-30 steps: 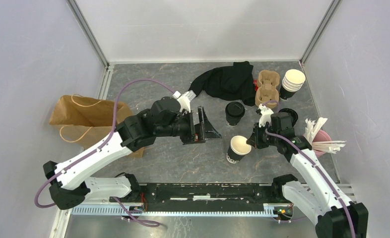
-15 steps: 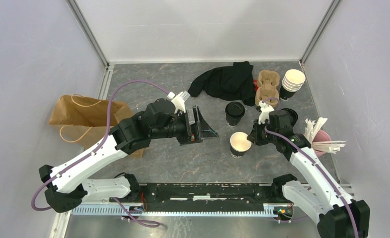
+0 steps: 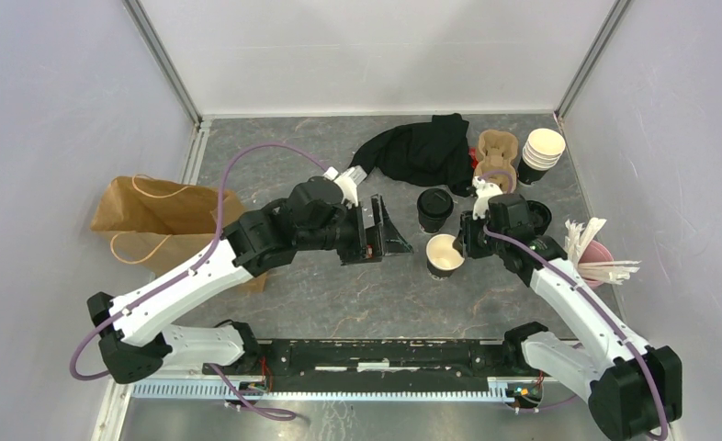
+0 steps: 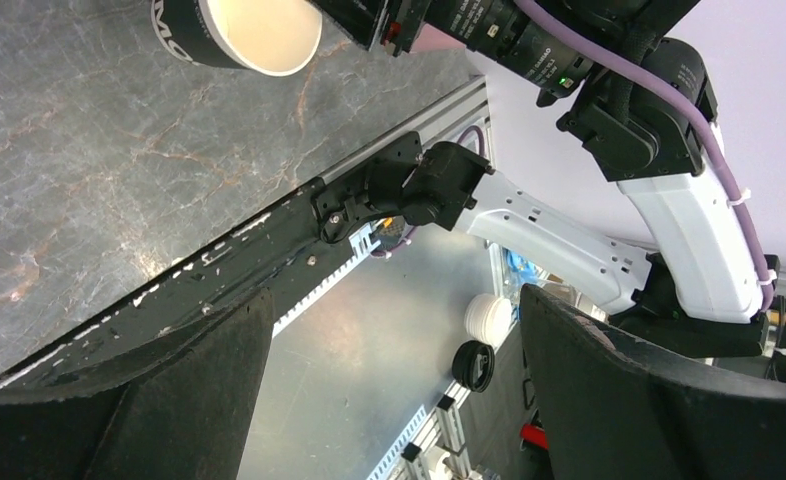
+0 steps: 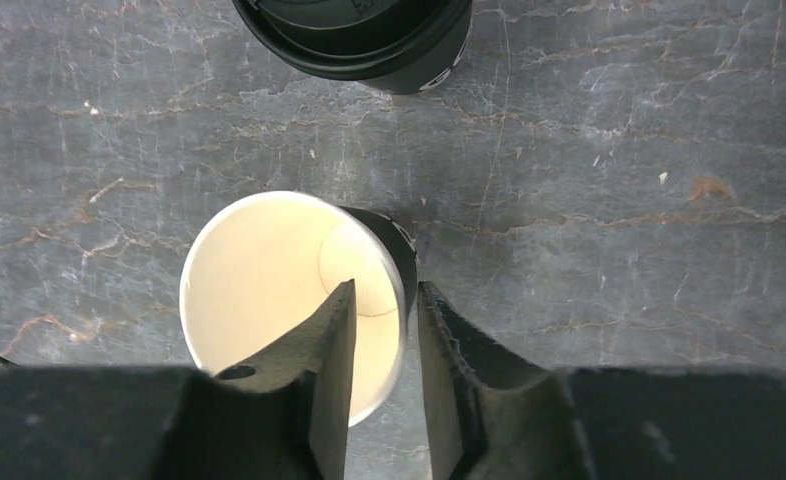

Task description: Pack the takeout coffee

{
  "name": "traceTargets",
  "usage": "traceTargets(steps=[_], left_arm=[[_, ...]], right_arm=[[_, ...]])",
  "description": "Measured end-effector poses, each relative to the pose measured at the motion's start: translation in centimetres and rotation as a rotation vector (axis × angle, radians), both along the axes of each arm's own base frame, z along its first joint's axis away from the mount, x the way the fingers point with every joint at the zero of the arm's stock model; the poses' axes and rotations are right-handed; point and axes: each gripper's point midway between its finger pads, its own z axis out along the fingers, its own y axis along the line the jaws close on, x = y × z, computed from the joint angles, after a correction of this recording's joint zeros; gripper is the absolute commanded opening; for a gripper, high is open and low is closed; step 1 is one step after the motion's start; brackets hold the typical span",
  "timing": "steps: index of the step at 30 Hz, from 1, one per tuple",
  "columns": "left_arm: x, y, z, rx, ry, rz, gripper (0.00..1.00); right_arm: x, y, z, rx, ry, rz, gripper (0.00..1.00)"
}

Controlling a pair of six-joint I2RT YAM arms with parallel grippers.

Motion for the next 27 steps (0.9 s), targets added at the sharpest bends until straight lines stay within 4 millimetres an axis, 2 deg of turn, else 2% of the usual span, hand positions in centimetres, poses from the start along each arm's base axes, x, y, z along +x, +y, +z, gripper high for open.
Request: traceTargets(steps=[5,7,11,14,17,20,22,25,27], left_arm=[[0.4,-0.5,0.4,0.021,-0.027,-0.02,0.97],[0.6,-0.6,0.6,0.032,-0.041,-0.03,0.97],[0.9,-0.9,1.1,0.044,-0.061,-0.043,0.97],[1.0,-0.7,1.0,0.057,-0.07,-0.041,0.98],[1.2,-0.4,0.8,0.074,-0.084,-0.027,0.98],[1.3,0.1,0.5,0.098,-0.1,-0.03,0.98],[1.4,0.3,0.3,0.122,-0.126,-0.045,0.98],[2.2,0.3,0.5,0.159,-0.17,-0.071,0.99],[3.0,-0.1,0.8,0.179,-0.212,-0.092,0.99]], right_arm=[[0.2,-0.1,1.0,-0.003,-0.005,-0.007,0.62],[0.4,-0.2,2.3,-0.012,-0.019,-0.01,0.67],[1.3,-1.2,6.3,-0.048,-0.096,-0.048,0.77],[1.8,-2.9,8.0,-0.11,-0.141,-0.097,0.78],[2.1,-5.4,7.1,-0.18,-0.104,-0.165,0.77],[2.7,-9.6,4.9,-0.242,-0.005,-0.286,0.76],[3.0,-11.6,3.8,-0.255,0.046,-0.349,0.75],[3.7,-13.4,2.9,-0.261,0.104,-0.401,0.74],[4.6,-13.8,2.8,-0.266,0.118,-0.407,0.73]])
